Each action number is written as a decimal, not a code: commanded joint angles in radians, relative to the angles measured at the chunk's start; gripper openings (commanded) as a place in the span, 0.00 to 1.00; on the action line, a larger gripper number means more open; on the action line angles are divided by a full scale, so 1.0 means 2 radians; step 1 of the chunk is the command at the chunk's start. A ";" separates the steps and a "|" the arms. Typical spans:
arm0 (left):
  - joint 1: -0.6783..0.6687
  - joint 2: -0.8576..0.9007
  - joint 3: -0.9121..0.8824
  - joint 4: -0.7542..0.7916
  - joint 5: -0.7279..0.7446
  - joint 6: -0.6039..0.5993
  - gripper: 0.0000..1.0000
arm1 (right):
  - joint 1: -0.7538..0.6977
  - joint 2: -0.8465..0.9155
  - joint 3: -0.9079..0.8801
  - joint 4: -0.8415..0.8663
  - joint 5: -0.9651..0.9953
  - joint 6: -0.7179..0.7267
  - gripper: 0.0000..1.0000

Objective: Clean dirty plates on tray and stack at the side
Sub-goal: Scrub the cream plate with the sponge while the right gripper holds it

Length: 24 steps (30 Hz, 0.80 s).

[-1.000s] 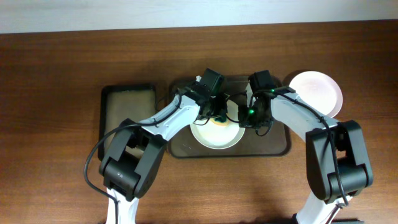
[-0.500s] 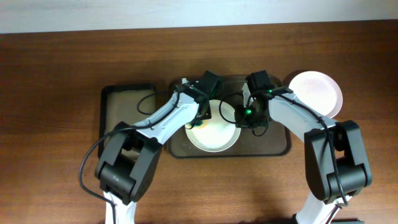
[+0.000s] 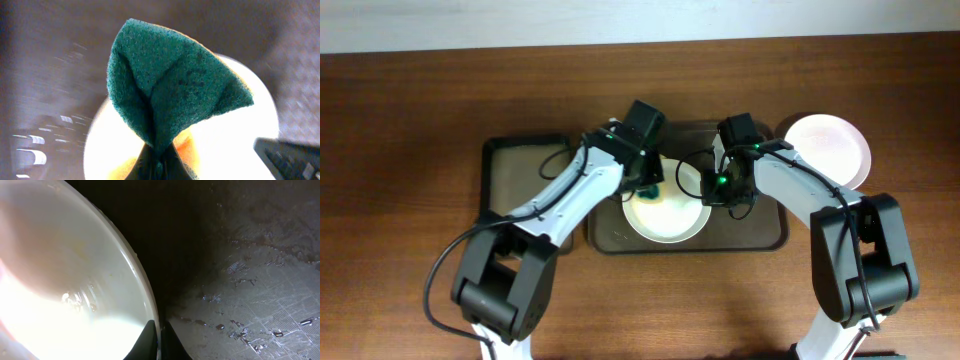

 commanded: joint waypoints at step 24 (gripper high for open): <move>-0.023 0.079 0.008 -0.133 -0.307 -0.007 0.00 | -0.004 0.005 -0.006 -0.004 0.025 -0.003 0.04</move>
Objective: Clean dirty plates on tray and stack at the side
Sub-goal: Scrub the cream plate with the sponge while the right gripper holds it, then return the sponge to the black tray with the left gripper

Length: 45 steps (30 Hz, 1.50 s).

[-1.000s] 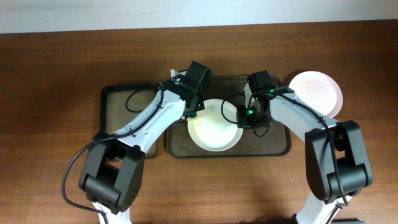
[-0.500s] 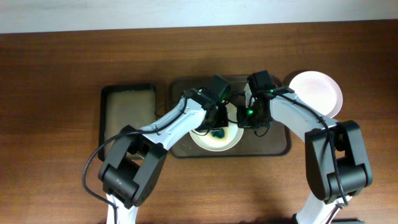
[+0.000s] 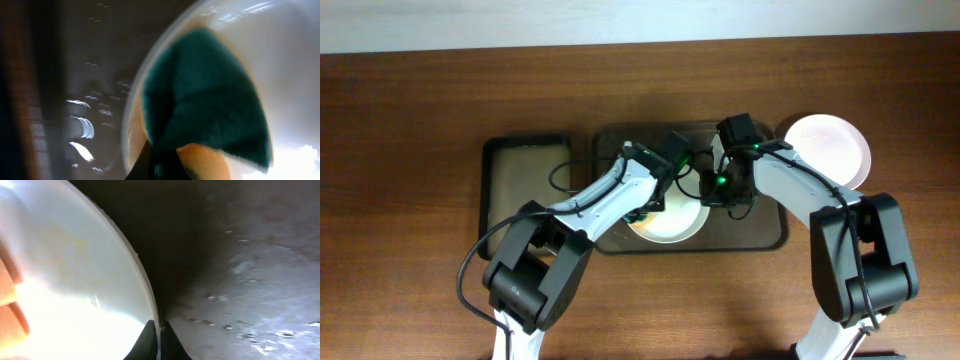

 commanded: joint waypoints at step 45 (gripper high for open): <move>0.281 -0.119 0.010 -0.027 0.139 0.105 1.00 | 0.125 -0.061 0.270 -0.265 0.432 -0.074 0.04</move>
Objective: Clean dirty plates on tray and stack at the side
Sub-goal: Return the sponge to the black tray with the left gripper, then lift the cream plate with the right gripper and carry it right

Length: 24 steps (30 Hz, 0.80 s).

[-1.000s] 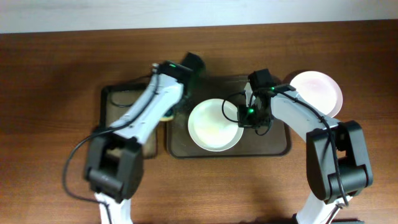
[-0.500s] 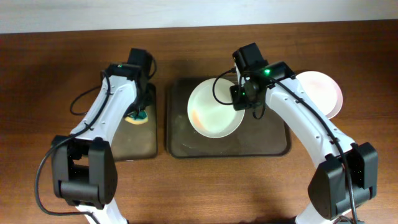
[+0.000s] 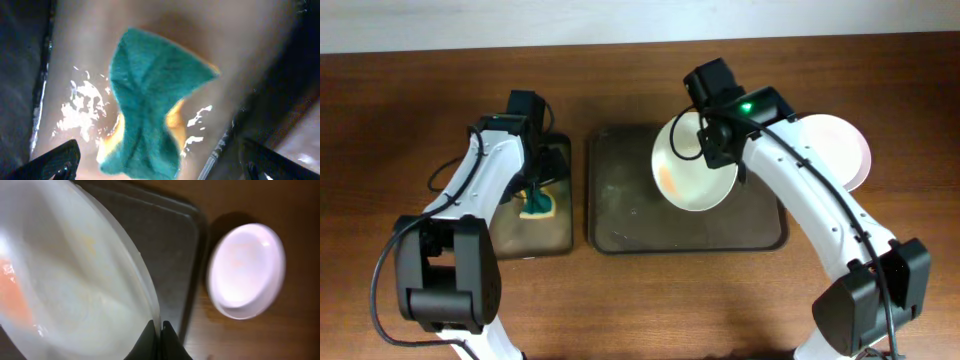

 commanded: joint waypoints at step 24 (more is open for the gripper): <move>0.001 -0.101 0.063 -0.020 0.060 0.008 0.99 | 0.188 -0.010 0.013 0.008 0.411 -0.155 0.04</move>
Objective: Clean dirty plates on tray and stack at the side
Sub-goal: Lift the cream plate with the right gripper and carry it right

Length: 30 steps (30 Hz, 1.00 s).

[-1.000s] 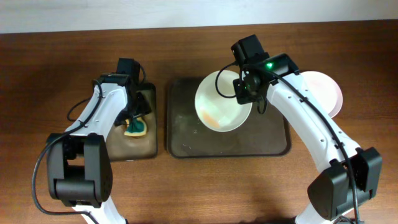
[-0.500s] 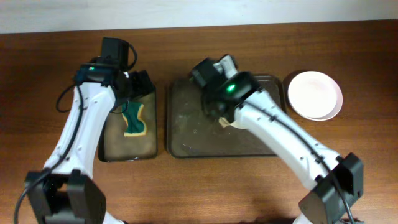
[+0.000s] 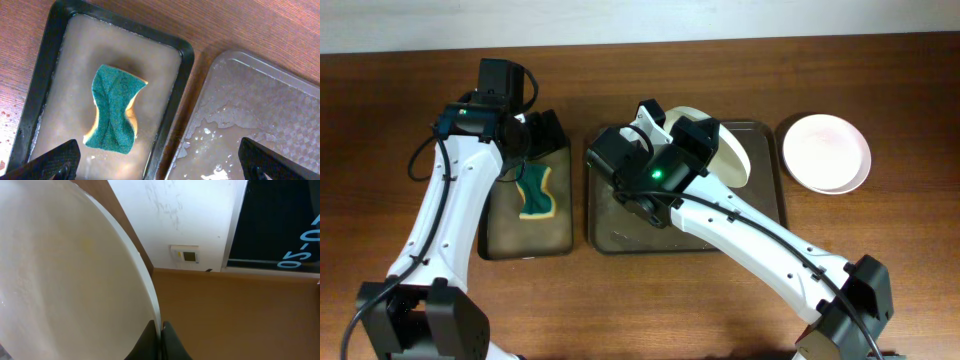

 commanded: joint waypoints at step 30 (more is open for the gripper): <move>0.000 0.002 0.004 -0.001 0.006 0.006 0.99 | -0.077 -0.011 0.010 0.011 0.084 0.045 0.04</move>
